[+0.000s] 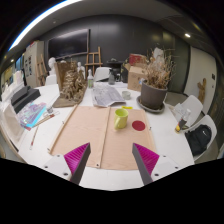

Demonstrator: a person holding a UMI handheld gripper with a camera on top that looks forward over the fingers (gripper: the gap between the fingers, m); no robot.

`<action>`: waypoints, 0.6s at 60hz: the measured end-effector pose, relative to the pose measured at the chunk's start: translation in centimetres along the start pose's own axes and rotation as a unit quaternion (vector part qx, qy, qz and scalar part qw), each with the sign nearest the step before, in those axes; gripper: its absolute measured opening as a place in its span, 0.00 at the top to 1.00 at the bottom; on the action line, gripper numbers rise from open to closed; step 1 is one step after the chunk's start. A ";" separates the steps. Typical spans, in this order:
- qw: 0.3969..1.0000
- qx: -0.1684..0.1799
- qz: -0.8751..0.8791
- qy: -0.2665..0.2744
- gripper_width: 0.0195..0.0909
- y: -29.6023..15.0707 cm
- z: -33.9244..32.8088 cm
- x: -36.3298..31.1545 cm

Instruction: Pour water

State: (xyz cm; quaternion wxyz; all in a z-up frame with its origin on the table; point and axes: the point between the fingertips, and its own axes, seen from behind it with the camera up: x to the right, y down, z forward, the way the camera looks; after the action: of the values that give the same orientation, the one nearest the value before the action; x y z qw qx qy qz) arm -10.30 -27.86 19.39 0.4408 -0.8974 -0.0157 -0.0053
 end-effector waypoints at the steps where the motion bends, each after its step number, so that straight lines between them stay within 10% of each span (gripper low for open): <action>1: 1.000 -0.001 0.003 0.003 0.07 0.1 0.0 0.2; 36: 0.993 0.037 0.029 0.110 0.07 2.8 8.0 36.4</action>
State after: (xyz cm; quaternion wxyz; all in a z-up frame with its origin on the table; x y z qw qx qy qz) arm 26.17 -22.40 13.11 0.4726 -0.8746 0.0584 -0.0911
